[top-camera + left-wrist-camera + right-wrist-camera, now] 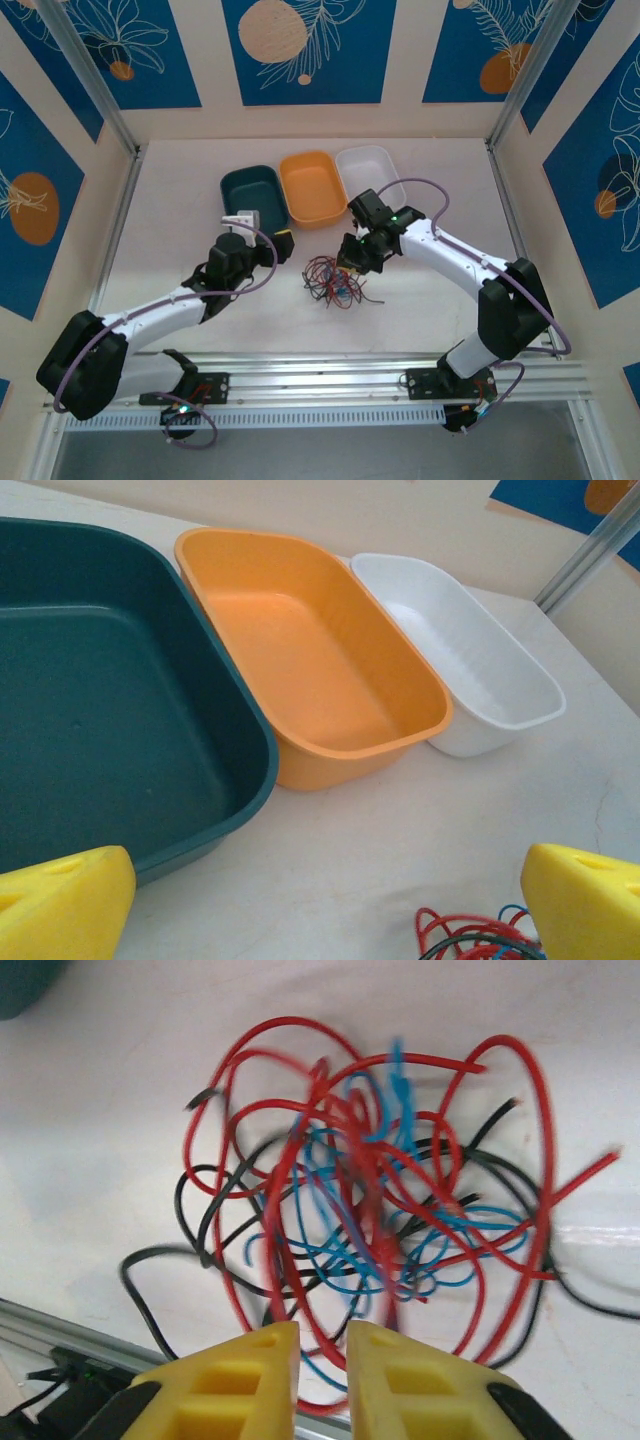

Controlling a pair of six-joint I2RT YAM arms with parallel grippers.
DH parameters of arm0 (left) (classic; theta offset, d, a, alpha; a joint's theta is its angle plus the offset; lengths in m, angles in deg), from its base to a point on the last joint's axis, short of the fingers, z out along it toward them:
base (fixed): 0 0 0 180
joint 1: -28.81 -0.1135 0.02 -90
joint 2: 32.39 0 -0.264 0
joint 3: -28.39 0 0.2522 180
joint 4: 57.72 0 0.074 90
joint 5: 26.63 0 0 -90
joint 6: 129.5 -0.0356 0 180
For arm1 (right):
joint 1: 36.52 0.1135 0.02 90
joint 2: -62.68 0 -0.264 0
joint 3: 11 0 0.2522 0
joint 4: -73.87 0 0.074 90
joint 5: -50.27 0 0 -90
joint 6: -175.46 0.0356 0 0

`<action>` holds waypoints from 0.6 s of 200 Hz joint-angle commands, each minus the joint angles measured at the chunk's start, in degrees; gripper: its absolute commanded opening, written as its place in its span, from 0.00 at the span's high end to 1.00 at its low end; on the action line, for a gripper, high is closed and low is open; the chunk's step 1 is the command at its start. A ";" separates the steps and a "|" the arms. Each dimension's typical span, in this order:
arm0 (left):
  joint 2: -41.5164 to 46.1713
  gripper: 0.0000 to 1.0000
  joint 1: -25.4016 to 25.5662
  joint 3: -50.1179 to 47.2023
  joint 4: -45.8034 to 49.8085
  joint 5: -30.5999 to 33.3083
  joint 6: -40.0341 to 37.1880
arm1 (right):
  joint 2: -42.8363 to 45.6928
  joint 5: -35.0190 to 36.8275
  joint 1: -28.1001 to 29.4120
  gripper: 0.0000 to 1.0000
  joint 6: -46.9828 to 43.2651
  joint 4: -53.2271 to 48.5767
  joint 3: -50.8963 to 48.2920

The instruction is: Untangle the cables

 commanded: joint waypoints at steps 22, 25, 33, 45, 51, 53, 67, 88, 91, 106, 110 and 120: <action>-0.85 0.11 0.43 4.01 3.35 -5.93 1.16 | 3.49 3.44 -1.66 0.76 -1.56 -4.66 0.95; -0.94 0.12 0.46 4.12 3.93 -6.44 1.18 | 3.61 3.55 -1.79 0.76 -1.60 -4.76 0.97; -0.93 0.14 0.46 4.76 5.65 -7.88 1.17 | 3.91 3.78 -1.96 0.76 -1.99 -4.94 1.12; -0.69 0.15 0.46 5.72 9.22 -9.38 1.42 | 4.47 4.39 -1.85 0.76 -2.49 -5.46 1.40; -0.45 0.15 0.46 6.17 11.54 -10.05 1.53 | 4.75 4.80 -1.80 0.76 -2.76 -5.81 1.62; -0.32 0.15 0.46 6.34 12.40 -10.17 1.59 | 4.75 4.83 -1.82 0.75 -2.85 -5.90 1.65; 0.56 0.15 0.42 7.17 18.14 -11.17 1.65 | 5.29 5.51 -1.31 0.74 -3.55 -6.40 1.76; 2.13 0.15 0.46 7.58 25.19 -12.37 0.96 | 5.11 5.57 0.28 0.68 -5.90 -6.40 2.61; 2.39 0.15 0.46 7.49 25.87 -12.54 0.80 | 4.91 5.64 0.57 0.68 -6.25 -6.57 2.80; 3.28 0.13 0.41 6.76 27.73 -13.50 0.66 | 3.48 5.70 1.30 0.66 -8.33 -7.46 4.10; 3.42 0.12 0.46 6.62 27.96 -14.01 0.52 | 3.01 5.49 1.29 0.66 -9.04 -7.62 4.36; 3.53 0.09 0.44 6.10 28.31 -15.14 0.43 | 1.86 4.81 1.17 0.66 -10.69 -7.88 5.10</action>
